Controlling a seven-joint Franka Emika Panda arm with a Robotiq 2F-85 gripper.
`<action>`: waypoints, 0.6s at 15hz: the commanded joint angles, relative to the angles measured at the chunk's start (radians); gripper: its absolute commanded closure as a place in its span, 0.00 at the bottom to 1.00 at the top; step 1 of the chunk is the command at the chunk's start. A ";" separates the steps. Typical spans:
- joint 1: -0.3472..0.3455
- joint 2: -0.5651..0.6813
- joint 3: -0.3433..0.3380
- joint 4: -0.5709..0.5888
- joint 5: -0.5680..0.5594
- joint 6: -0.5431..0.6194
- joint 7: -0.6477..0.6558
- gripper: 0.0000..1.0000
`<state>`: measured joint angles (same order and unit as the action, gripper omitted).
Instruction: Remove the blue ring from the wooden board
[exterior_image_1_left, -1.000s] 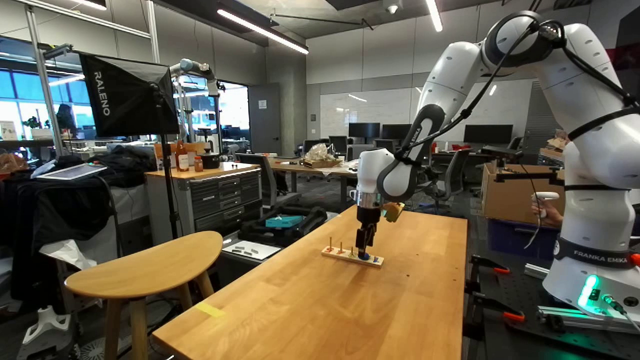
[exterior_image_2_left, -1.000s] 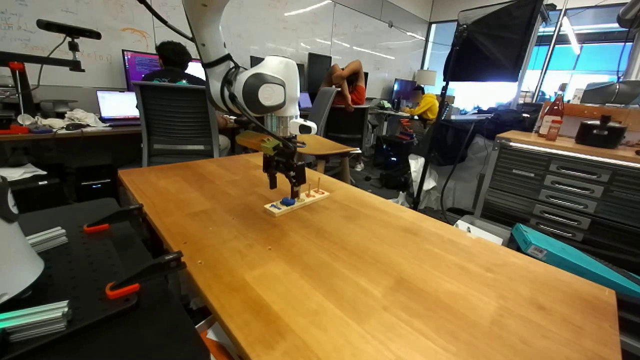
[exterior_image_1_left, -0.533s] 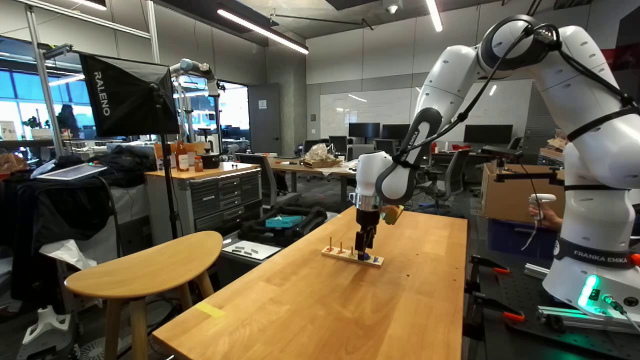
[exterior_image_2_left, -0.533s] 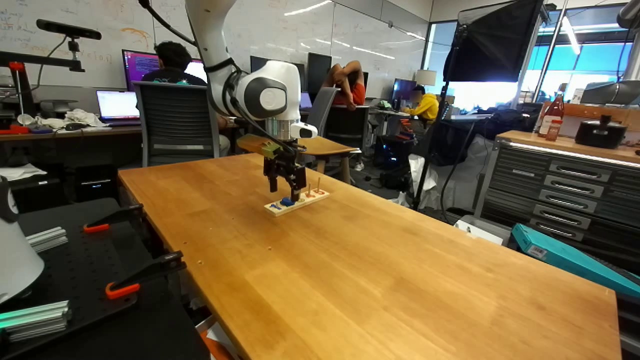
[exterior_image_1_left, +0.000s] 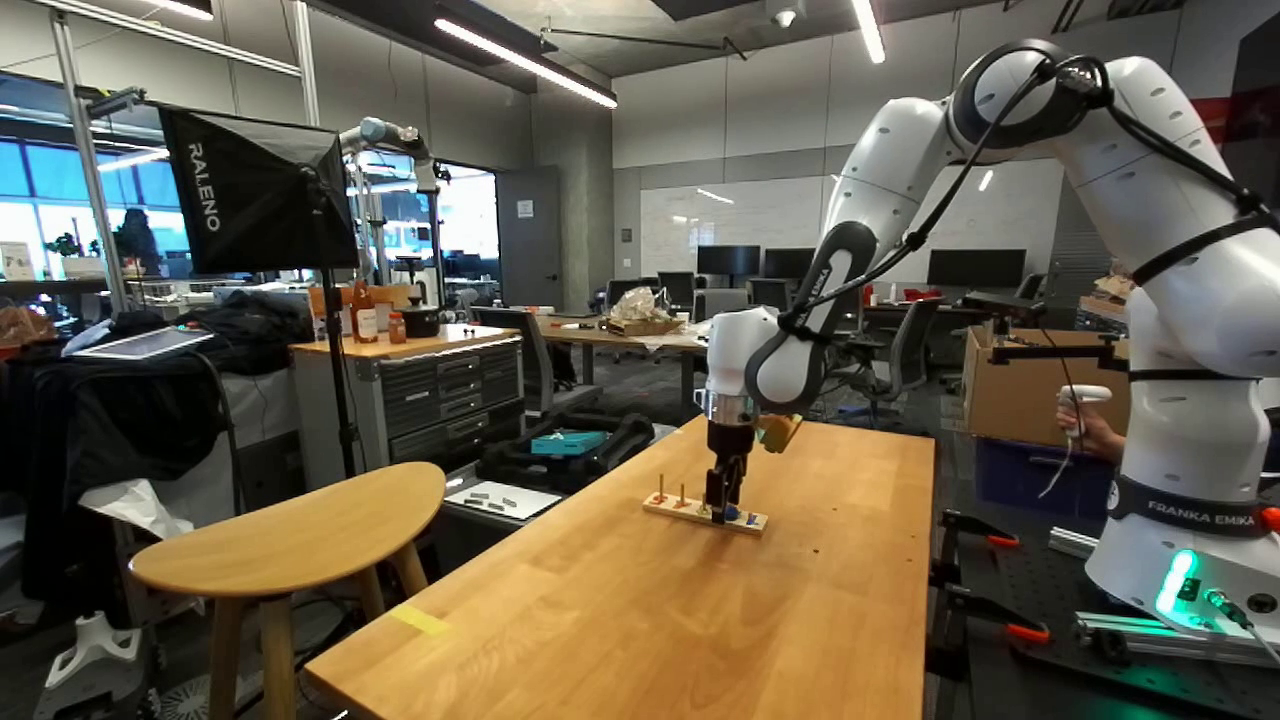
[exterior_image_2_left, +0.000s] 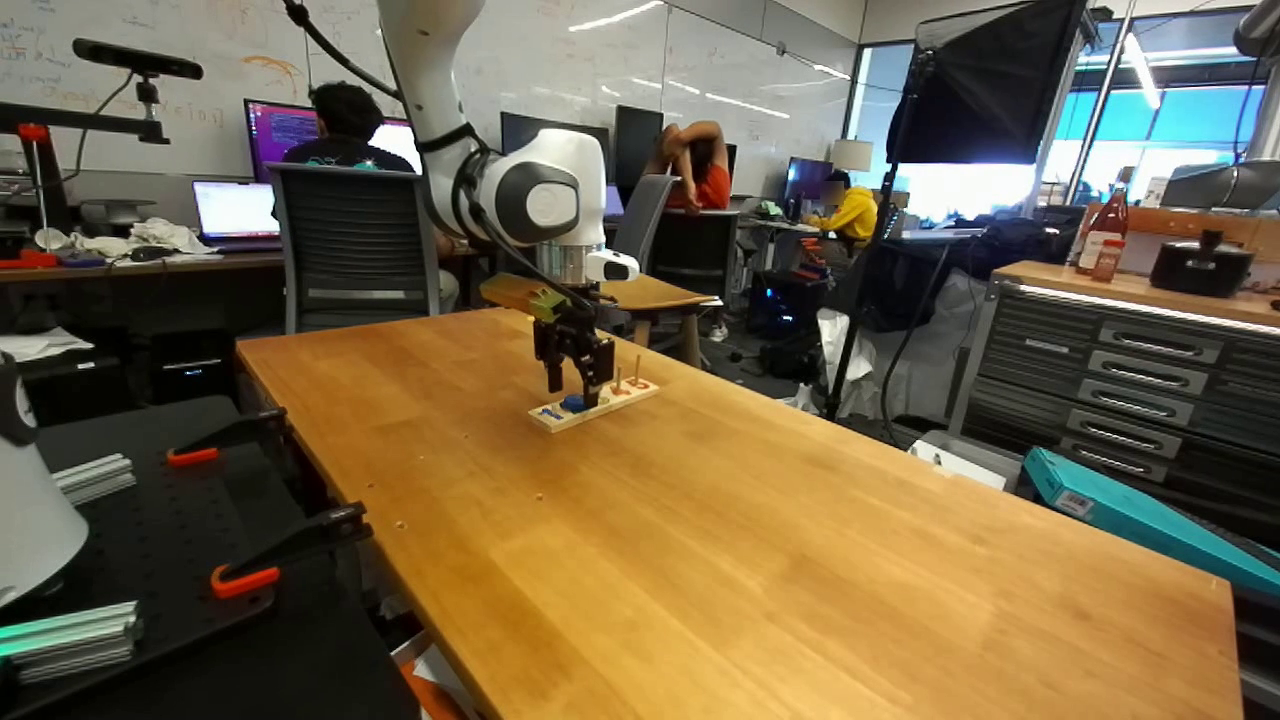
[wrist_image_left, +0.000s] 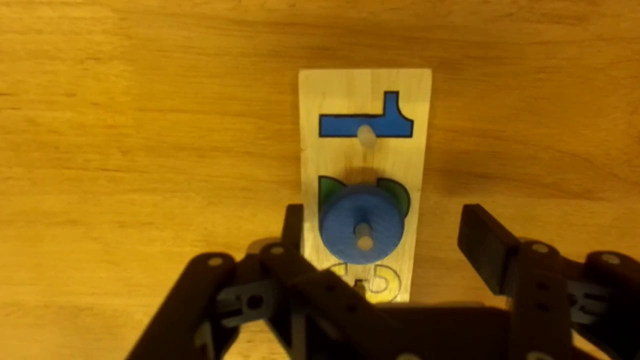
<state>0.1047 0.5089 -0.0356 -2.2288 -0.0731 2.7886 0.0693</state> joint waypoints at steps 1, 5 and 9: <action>0.003 0.028 -0.001 0.045 -0.003 -0.015 0.010 0.52; 0.000 0.029 -0.003 0.057 -0.003 -0.025 0.010 0.80; -0.008 0.014 0.005 0.068 0.008 -0.067 0.008 0.82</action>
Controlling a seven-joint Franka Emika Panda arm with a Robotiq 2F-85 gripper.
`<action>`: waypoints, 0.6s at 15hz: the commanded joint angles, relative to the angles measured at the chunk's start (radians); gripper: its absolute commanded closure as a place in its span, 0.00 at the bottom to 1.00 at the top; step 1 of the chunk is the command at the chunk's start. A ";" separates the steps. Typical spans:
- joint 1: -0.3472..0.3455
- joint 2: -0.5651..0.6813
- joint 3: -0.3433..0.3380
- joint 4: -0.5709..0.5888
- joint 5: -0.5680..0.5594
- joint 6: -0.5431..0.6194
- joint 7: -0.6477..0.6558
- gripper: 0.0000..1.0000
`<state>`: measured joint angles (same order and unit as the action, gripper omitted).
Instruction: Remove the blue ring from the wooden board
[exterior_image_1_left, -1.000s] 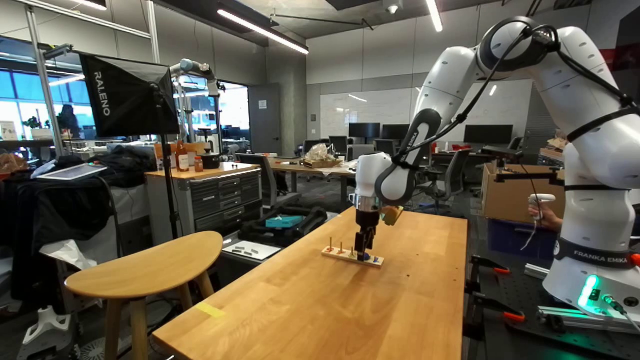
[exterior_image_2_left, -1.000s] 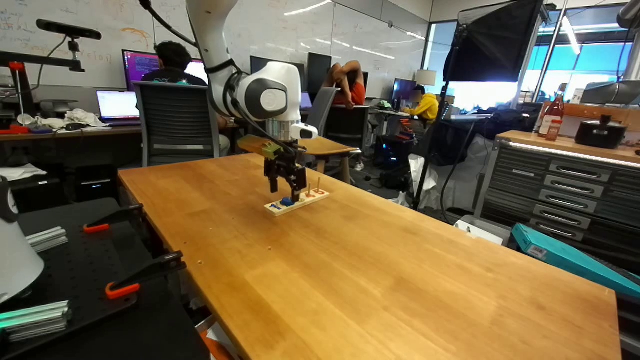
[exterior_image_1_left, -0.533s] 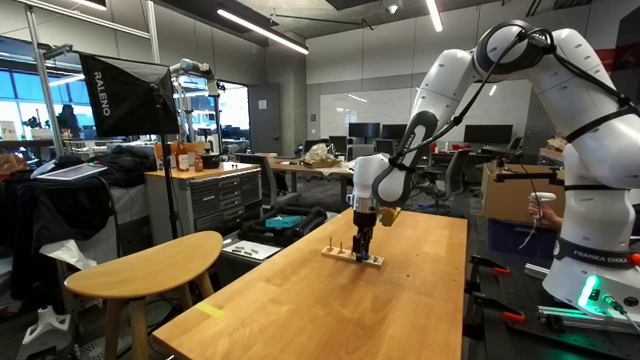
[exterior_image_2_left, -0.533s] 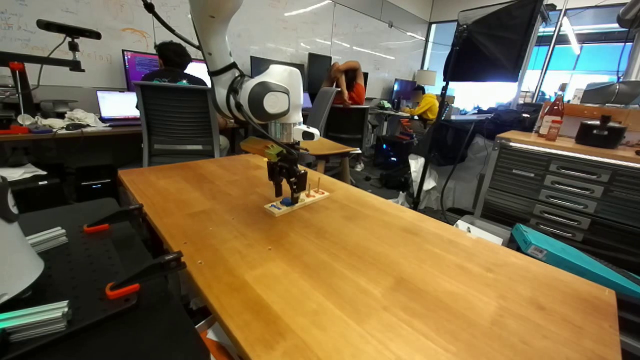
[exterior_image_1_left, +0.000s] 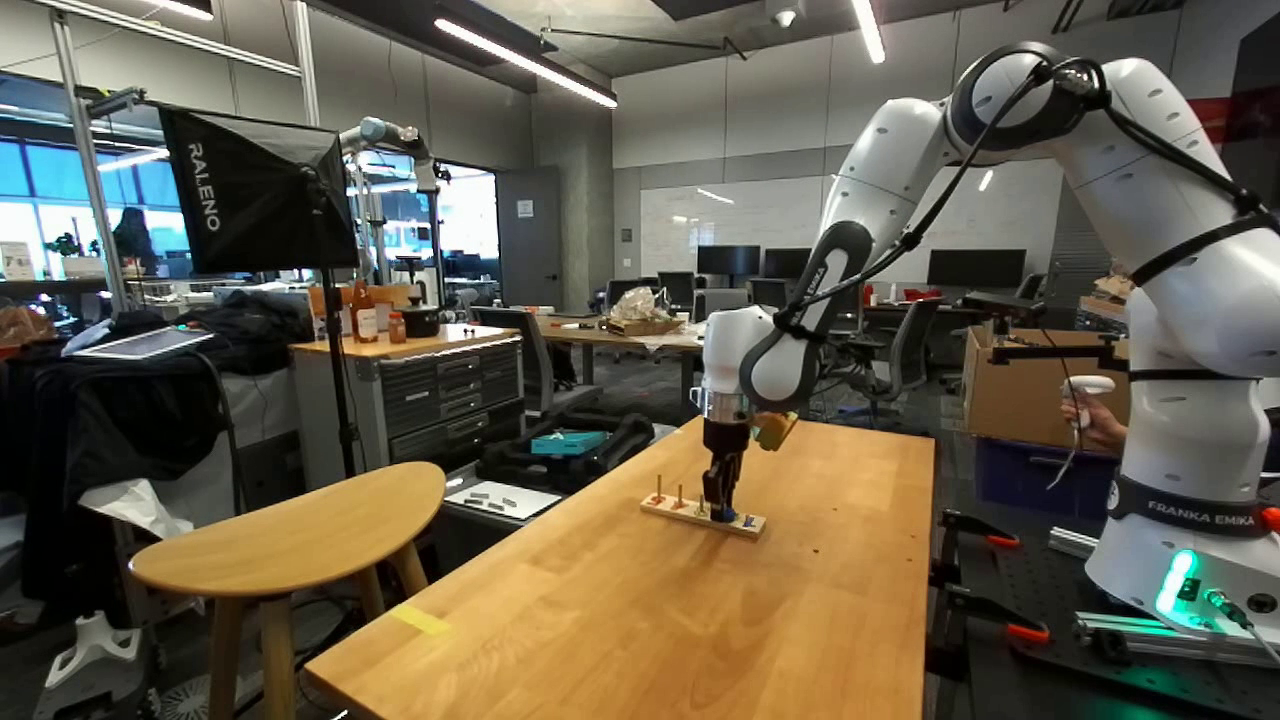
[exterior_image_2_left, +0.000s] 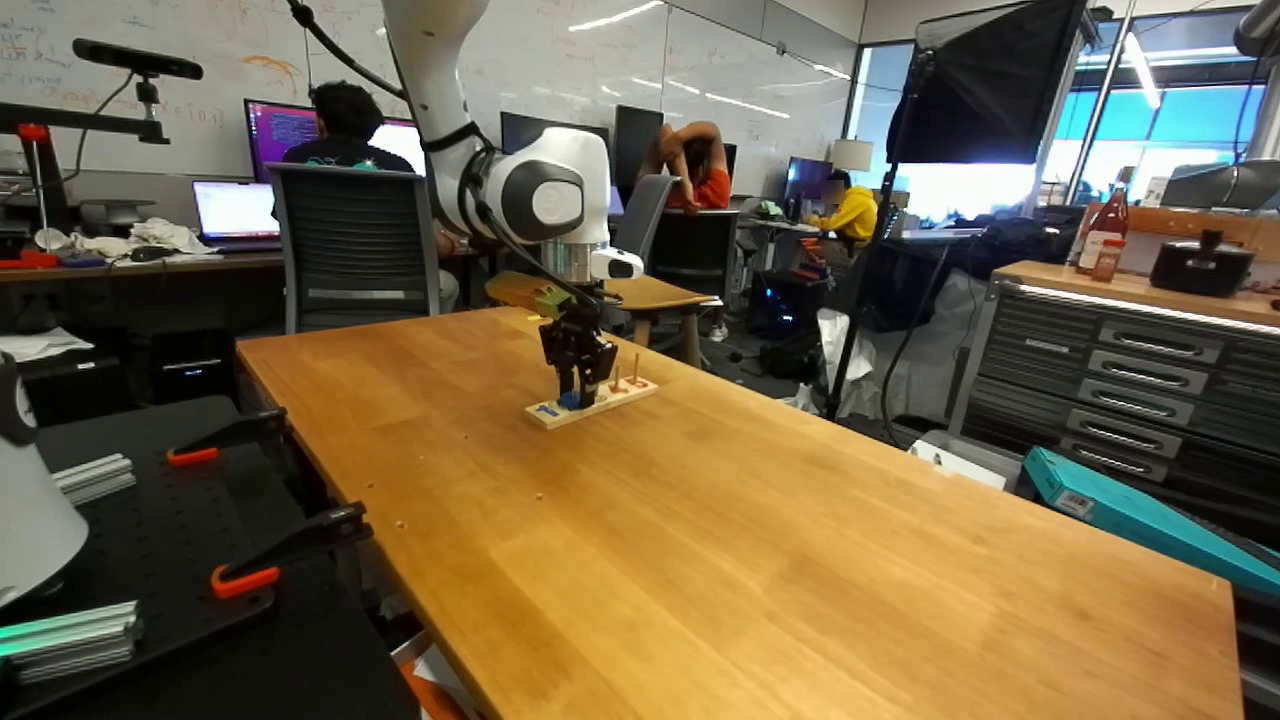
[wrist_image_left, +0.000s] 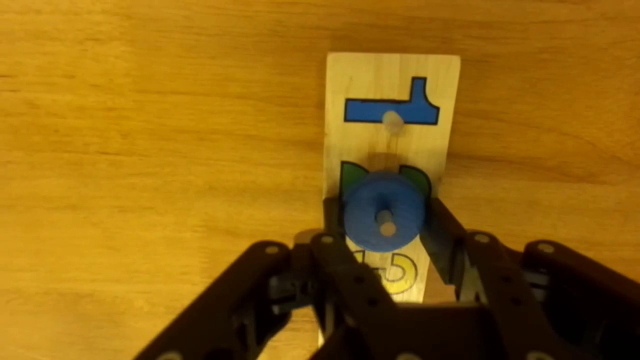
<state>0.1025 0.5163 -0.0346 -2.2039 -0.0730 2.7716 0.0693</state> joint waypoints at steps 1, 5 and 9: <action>-0.008 -0.007 0.009 0.045 0.012 -0.064 0.007 0.82; -0.014 -0.076 0.024 0.063 0.024 -0.130 0.000 0.82; -0.020 -0.090 -0.028 0.093 -0.014 -0.163 0.025 0.82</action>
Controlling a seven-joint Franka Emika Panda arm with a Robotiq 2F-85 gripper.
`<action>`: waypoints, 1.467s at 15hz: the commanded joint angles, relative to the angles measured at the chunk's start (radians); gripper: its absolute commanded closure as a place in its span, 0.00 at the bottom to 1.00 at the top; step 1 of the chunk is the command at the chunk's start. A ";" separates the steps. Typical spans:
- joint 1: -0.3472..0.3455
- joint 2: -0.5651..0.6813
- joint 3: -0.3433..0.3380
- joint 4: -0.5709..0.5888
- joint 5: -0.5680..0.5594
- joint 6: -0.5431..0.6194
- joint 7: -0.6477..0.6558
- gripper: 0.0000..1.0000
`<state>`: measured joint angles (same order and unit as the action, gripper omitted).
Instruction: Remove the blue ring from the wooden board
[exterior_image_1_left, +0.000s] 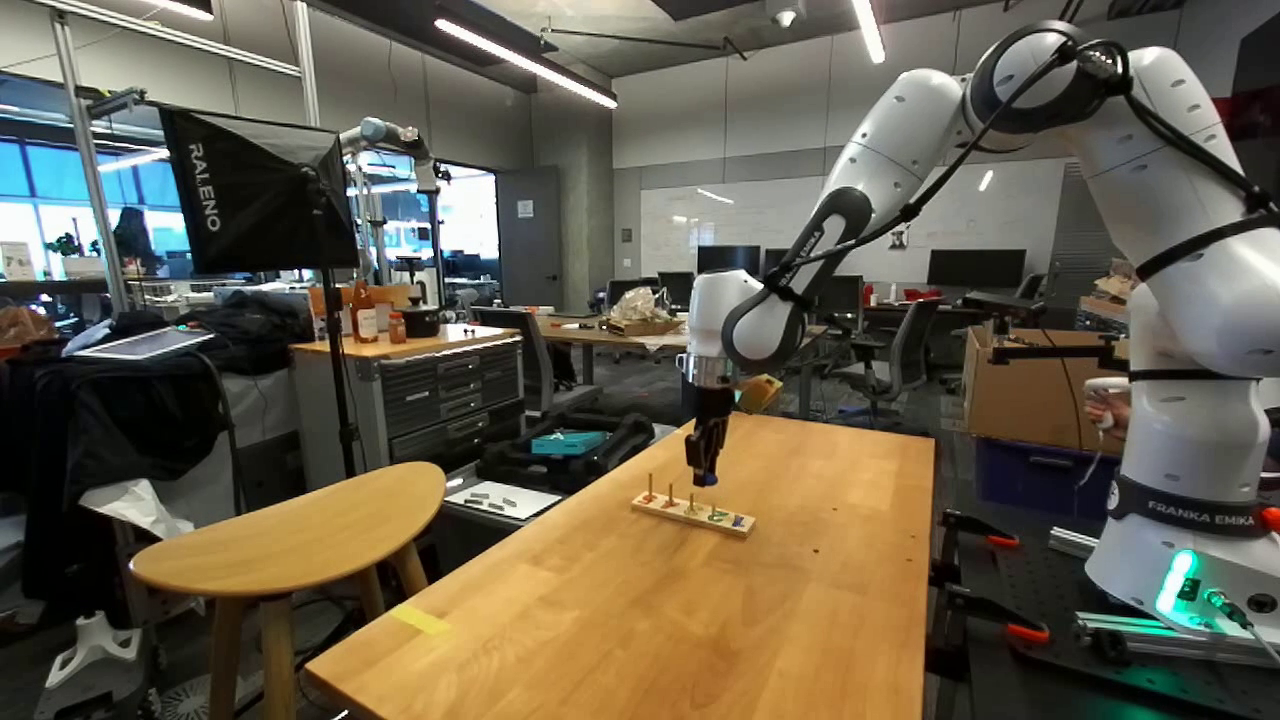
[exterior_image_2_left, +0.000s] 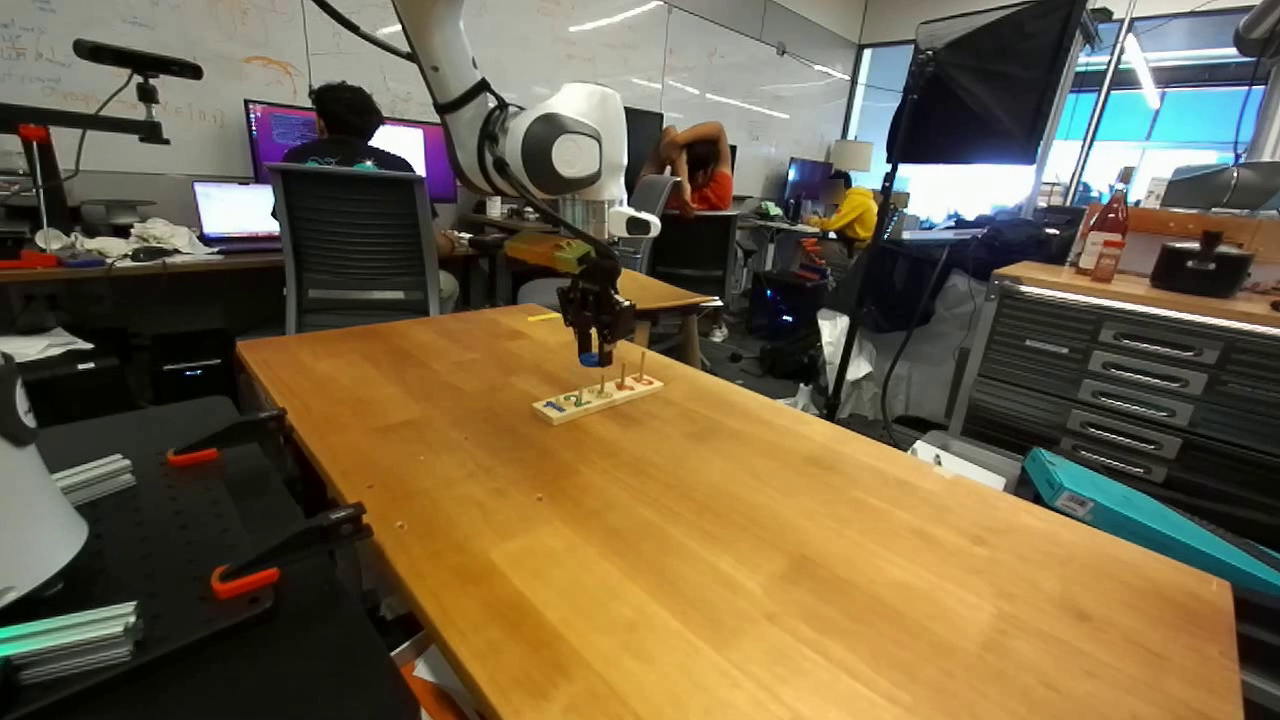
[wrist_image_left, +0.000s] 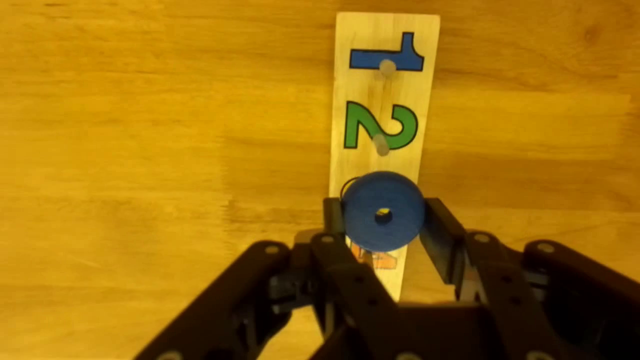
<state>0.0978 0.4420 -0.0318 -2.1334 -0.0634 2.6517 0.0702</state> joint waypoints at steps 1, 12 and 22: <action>-0.017 -0.007 -0.051 0.024 -0.042 -0.036 0.030 0.82; -0.092 0.126 -0.072 0.018 -0.050 0.023 -0.019 0.31; -0.087 -0.321 0.070 -0.070 0.047 -0.328 -0.108 0.00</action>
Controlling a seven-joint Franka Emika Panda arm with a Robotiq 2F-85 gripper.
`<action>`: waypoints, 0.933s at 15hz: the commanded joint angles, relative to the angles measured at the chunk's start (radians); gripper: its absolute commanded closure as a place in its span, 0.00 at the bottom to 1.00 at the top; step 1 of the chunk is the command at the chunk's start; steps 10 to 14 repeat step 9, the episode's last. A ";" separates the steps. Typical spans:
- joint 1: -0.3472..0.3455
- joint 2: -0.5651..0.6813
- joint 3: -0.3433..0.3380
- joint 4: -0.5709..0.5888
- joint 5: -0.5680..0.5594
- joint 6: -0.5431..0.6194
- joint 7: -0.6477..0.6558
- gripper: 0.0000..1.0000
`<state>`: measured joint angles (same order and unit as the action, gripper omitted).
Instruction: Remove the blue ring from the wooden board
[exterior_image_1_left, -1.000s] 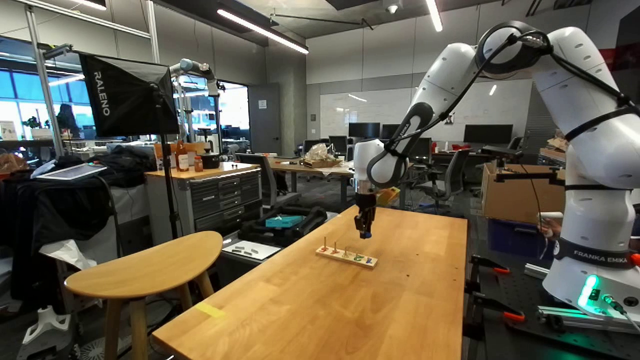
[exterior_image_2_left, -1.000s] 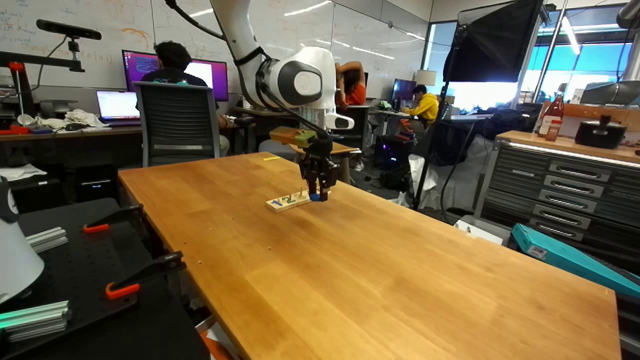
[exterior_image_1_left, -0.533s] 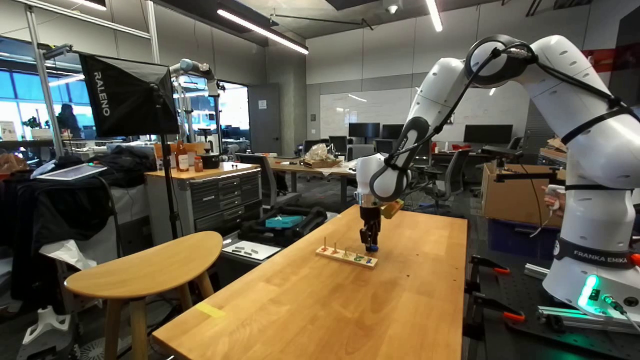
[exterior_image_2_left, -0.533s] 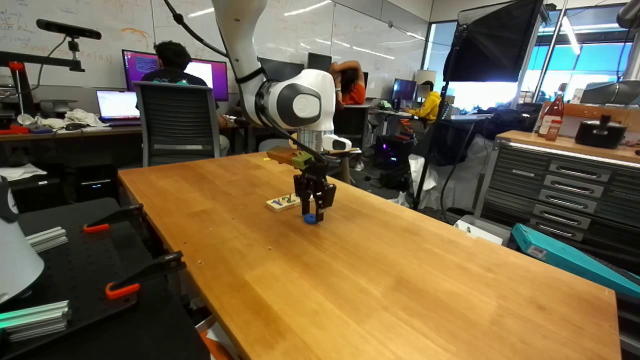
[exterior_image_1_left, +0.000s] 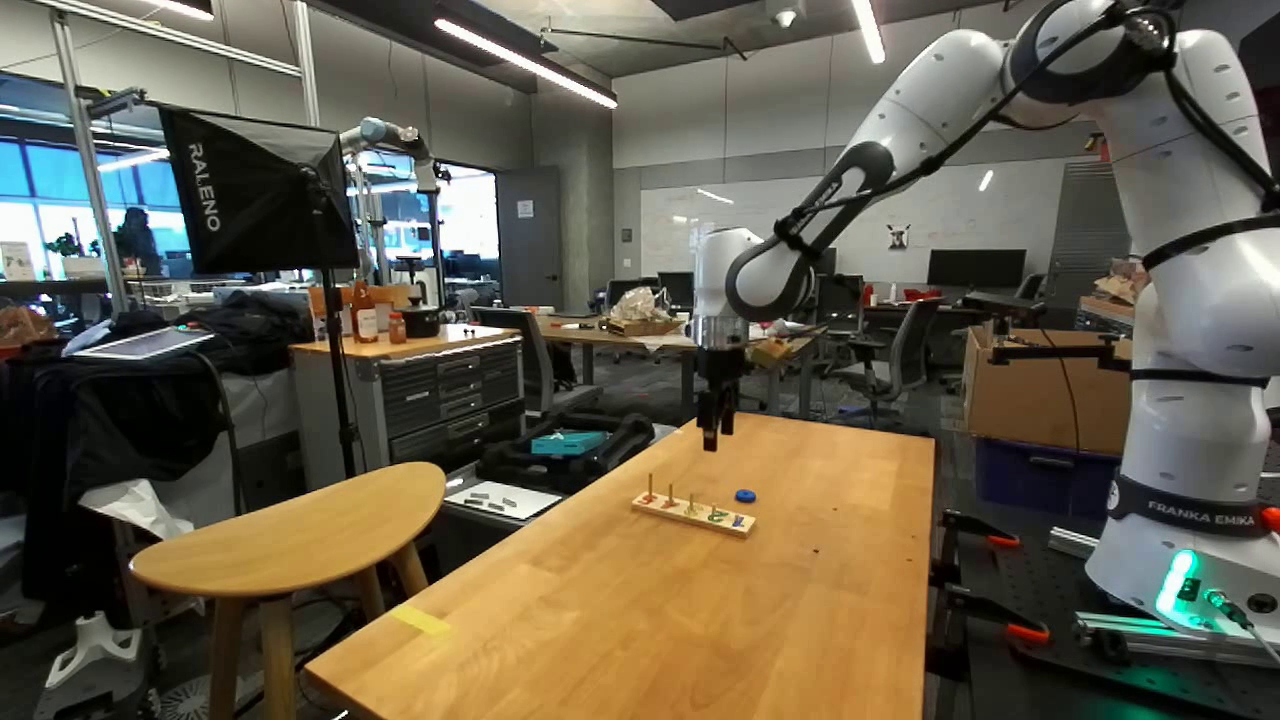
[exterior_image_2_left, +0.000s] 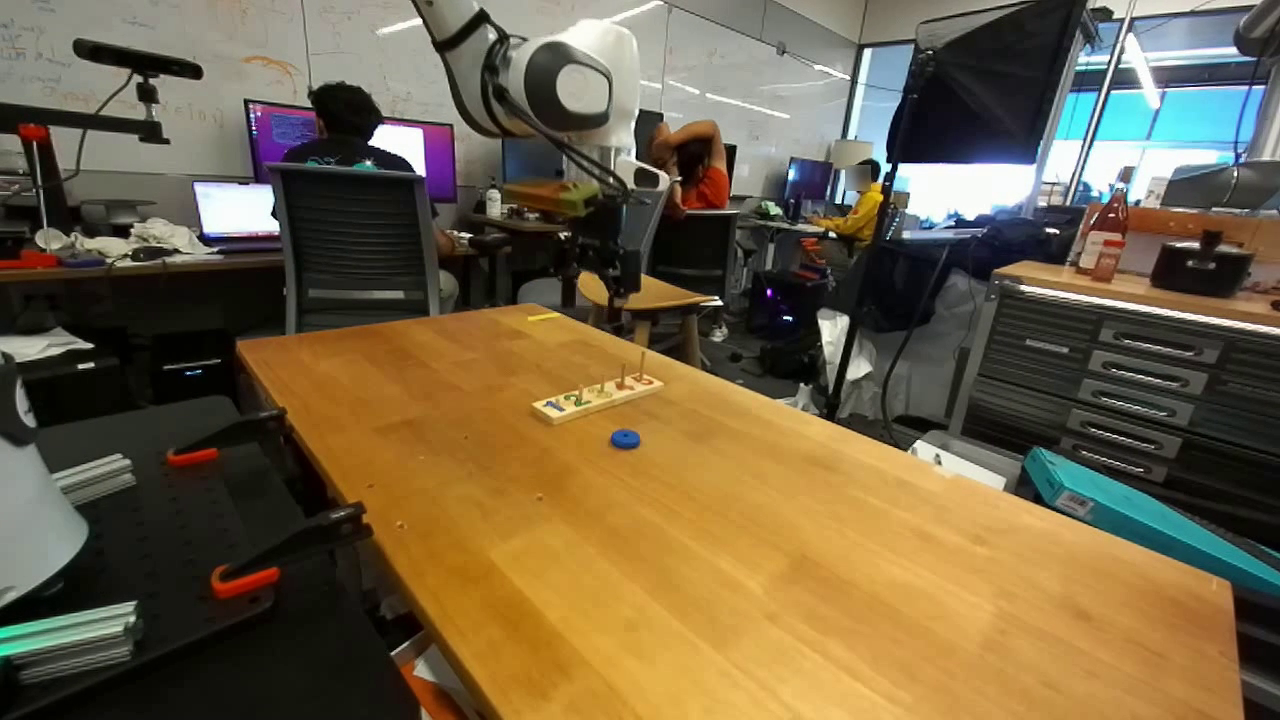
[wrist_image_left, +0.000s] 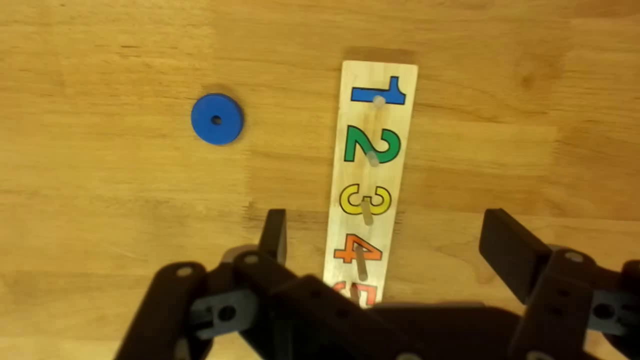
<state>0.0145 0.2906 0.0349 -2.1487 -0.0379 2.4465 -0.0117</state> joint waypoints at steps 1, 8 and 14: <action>-0.005 -0.219 -0.002 -0.059 0.018 -0.173 -0.024 0.00; -0.002 -0.293 -0.012 -0.042 0.004 -0.265 -0.012 0.00; -0.002 -0.293 -0.012 -0.047 0.004 -0.265 -0.012 0.00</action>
